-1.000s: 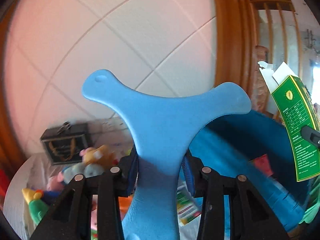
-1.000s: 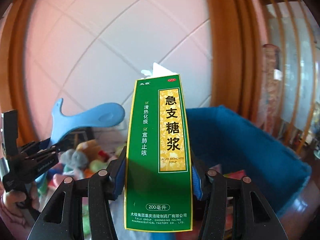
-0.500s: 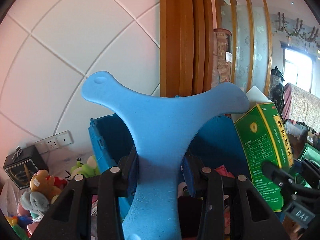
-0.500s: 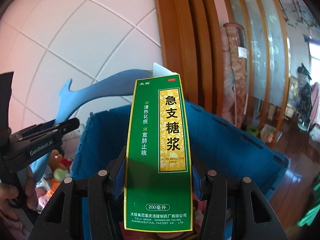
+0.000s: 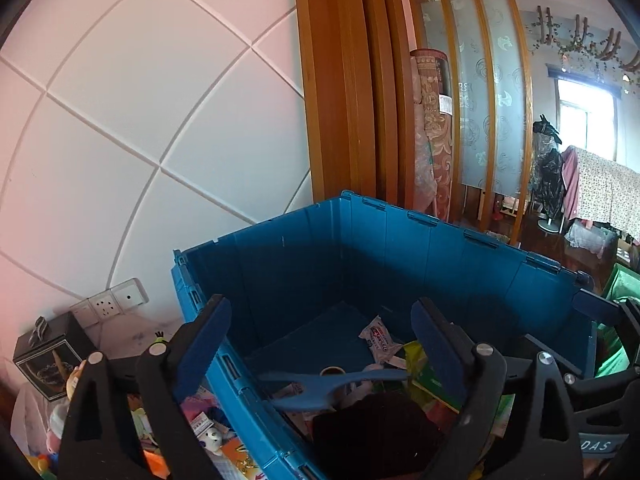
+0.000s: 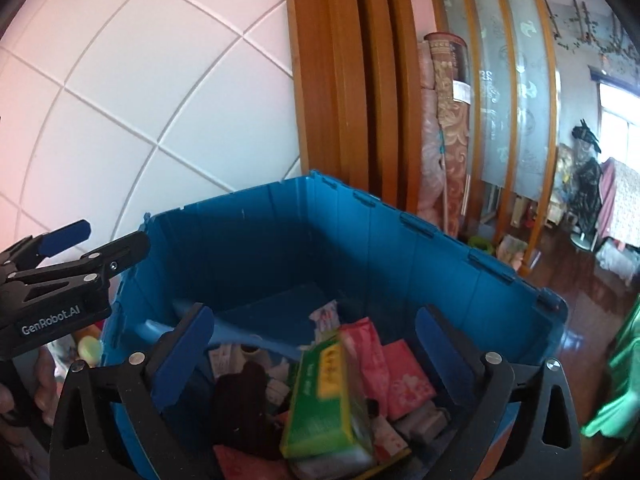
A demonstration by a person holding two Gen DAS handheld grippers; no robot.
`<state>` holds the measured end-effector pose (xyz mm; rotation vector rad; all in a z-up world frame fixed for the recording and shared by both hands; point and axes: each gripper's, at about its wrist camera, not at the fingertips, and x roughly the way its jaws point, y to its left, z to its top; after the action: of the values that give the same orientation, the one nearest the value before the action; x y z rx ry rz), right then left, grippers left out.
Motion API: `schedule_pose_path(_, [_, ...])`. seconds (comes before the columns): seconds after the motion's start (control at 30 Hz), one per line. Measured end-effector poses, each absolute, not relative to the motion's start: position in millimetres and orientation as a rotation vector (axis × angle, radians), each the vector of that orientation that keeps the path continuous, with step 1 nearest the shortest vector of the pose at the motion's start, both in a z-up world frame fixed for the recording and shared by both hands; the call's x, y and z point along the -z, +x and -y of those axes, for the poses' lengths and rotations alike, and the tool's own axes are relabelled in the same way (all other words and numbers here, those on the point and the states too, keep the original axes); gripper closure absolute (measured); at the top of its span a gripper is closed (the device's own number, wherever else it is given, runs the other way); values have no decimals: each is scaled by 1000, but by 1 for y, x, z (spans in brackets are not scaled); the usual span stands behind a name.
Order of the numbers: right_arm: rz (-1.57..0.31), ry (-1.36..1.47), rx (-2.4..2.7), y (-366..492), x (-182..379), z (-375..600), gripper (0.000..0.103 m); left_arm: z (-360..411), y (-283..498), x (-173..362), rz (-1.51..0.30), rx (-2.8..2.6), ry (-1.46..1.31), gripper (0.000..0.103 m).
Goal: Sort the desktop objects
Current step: 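Carry the blue foam toy and green syrup box into the blue crate and release them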
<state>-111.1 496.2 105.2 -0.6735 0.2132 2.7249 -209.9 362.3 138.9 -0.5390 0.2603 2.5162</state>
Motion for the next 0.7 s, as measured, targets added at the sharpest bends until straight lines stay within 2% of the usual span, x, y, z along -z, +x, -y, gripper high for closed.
schedule_pose_path(0.33, [-169, -720, -2685, -102, -107, -486, 0, -334, -189, -140, -219, -2529, -572, 7])
schedule_pose_path(0.7, [-169, -838, -2638, -98, -94, -476, 0, -324, -167, -133, -256, -2527, -613, 7])
